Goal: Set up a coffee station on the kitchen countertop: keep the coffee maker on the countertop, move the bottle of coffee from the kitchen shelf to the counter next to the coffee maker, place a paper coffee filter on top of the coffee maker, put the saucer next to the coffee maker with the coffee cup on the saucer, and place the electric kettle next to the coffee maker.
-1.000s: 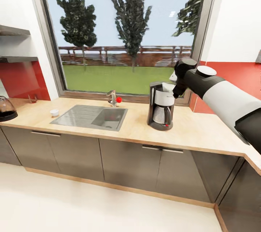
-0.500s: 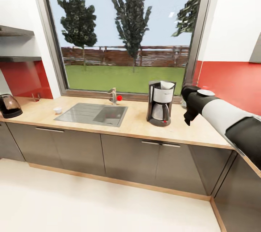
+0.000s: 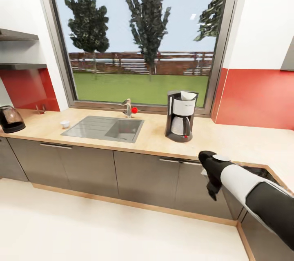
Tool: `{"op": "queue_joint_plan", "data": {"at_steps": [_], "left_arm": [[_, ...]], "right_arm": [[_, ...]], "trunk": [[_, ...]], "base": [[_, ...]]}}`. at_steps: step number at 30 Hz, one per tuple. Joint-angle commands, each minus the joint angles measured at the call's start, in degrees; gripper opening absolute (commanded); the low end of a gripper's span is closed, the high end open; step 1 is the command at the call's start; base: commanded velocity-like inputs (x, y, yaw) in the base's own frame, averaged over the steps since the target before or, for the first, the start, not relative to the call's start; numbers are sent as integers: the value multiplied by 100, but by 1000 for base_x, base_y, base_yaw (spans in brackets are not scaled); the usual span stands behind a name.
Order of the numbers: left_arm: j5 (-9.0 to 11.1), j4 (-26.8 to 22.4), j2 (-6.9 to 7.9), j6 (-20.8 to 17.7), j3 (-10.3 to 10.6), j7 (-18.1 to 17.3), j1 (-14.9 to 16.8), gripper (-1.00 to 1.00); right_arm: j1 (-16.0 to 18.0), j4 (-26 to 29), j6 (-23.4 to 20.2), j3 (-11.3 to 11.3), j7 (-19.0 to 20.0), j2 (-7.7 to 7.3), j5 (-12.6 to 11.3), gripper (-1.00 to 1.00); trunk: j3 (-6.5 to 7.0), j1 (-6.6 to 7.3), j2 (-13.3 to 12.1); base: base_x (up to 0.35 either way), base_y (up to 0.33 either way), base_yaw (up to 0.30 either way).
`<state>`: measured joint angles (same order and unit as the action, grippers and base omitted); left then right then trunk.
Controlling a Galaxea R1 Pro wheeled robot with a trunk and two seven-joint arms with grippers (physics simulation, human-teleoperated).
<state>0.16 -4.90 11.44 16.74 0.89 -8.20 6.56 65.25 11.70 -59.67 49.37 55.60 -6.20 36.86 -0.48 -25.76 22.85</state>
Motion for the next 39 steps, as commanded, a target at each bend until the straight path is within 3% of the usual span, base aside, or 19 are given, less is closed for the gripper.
{"op": "queue_joint_plan", "data": {"at_steps": [1,4,7,8,13,15,16,18,19,21,22,24,25,27,30,32,39], "left_arm": [[2,7,1,20,7,-15,3,100],[2,1,-1,21,7,-15,3,100],[5,-1,-1,25,5,-15,3,100],[6,-2,-1,26,5,-15,3,100],[6,-2,-14,30,1,-15,3,100],[4,-2,-23,30,2,-15,3,100],[1,-2,-30,27,1,-15,3,100],[-4,0,-52,24,0,-15,3,100],[-2,1,-56,24,-1,-15,3,100],[0,4,-74,23,-1,-15,3,100],[0,5,-79,22,-1,-15,3,100],[1,6,-99,20,-1,-10,3,100],[1,6,-106,19,-1,-9,3,100],[2,6,-146,21,-1,-7,3,100],[-3,7,-209,21,-1,-5,3,100],[-3,7,-228,18,-1,-1,3,100],[32,7,-241,28,-35,26,3,100]], "right_arm": [[-117,18,1,10,56,22,51,100],[-634,23,56,-1,56,151,-307,100],[-1223,24,241,-6,41,277,-955,100],[-1306,23,305,-8,28,287,-1072,100],[-1779,-14,1085,-19,-498,314,-2292,100],[-2017,-27,1547,-22,-1112,300,-3163,100],[-2076,-29,1665,-22,-1297,297,-3400,100],[-2316,-99,2143,-23,-2115,291,-4363,100],[-2375,-142,2275,-23,-2336,293,-4598,100],[-2593,-388,2900,-16,-3232,319,-5507,100],[-2643,-453,3079,-14,-3447,324,-5719,100],[-2853,-672,3819,-11,-4193,338,-6465,100],[-2909,-710,3990,-12,-4338,340,-6626,100],[-3149,-800,4545,-10,-4746,346,-7191,100],[-3448,-842,4933,-7,-4963,353,-7685,100],[-3588,-852,5043,-7,-5014,354,-7847,100],[-3923,-843,5185,-6,-5009,388,-7966,100]], "trunk": [[-3,-2,7],[-3,-2,7],[-3,-2,7],[-3,-2,7],[-3,-2,7],[-3,-2,7],[-3,-2,7],[-3,-2,7],[-3,-2,7],[-3,-2,7],[-3,-2,7],[-3,-2,7],[-3,-2,7],[-3,-2,7],[-3,-2,7],[-3,-2,7],[-3,-2,7]], "base": [[0,0,0],[0,0,0],[0,0,0],[0,0,0],[0,0,0],[0,0,0],[0,0,0],[0,0,0],[0,0,0],[0,0,0],[0,0,0],[0,0,0],[0,0,0],[0,0,0],[0,0,0],[0,0,0],[0,0,0]]}}
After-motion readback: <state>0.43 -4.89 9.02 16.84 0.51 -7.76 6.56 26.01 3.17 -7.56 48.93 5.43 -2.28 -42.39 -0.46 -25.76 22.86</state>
